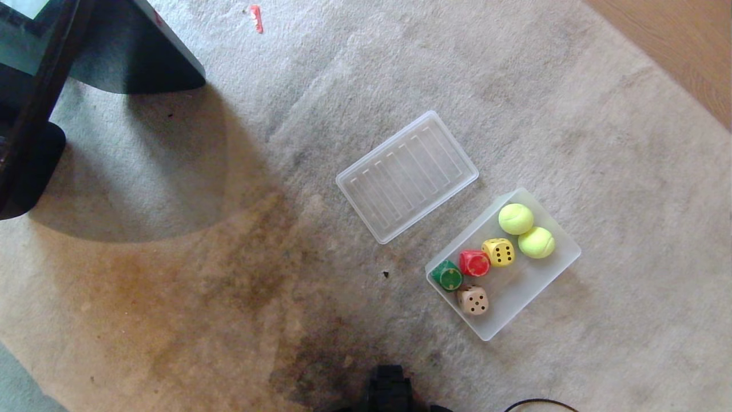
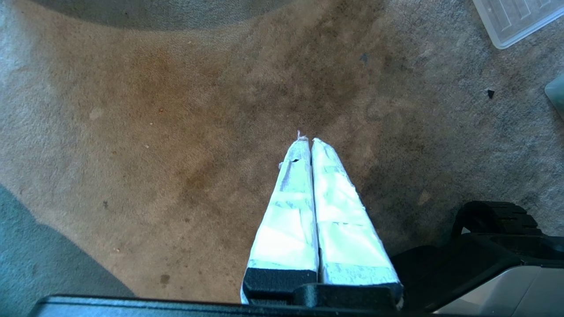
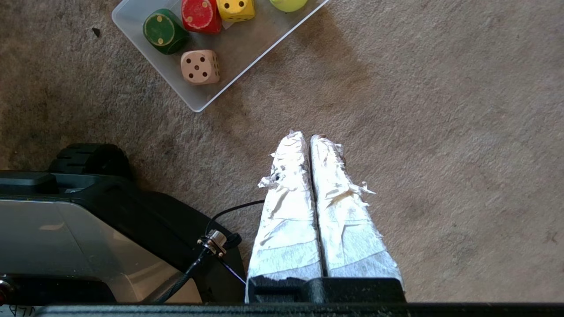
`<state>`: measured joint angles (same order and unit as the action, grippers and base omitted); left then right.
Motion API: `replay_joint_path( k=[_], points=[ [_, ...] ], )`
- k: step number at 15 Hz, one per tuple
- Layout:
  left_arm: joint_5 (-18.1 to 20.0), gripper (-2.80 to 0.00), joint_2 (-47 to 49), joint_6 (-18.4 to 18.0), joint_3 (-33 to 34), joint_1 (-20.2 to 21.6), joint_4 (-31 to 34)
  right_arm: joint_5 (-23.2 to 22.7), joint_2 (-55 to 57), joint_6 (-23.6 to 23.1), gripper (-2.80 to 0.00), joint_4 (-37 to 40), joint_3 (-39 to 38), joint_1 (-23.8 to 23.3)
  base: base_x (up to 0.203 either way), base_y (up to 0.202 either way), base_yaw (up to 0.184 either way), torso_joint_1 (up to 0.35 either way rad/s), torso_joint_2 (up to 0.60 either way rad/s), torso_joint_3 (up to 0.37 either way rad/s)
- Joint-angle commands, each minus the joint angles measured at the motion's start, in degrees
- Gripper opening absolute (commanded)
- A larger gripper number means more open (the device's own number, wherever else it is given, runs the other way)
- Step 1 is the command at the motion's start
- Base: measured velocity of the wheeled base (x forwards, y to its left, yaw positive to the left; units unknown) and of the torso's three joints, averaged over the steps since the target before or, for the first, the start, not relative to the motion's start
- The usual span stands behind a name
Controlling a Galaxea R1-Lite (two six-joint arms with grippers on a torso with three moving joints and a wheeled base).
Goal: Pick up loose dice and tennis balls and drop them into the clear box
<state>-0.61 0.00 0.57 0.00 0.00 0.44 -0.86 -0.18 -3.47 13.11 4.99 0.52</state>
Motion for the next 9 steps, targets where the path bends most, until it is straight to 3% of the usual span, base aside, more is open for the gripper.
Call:
replay_joint_path(
  k=[1,5,9],
  points=[
    [0.00,-2.80,0.00,-0.05,0.00,0.00,0.00,-0.02,0.18,-0.04,-2.80,0.16,0.02,0.09,0.000,0.000,0.000,0.000,0.00,0.000],
    [0.00,-2.80,0.00,-0.05,0.00,0.00,0.00,-0.02,0.18,-0.04,-2.80,0.16,0.02,0.00,0.000,0.000,0.000,0.000,0.00,0.010],
    [0.00,-2.80,0.00,0.13,0.09,0.00,0.00,-0.02,0.18,-0.04,-2.80,0.16,0.02,0.05,0.000,0.000,0.000,0.002,0.00,0.176]
  ],
)
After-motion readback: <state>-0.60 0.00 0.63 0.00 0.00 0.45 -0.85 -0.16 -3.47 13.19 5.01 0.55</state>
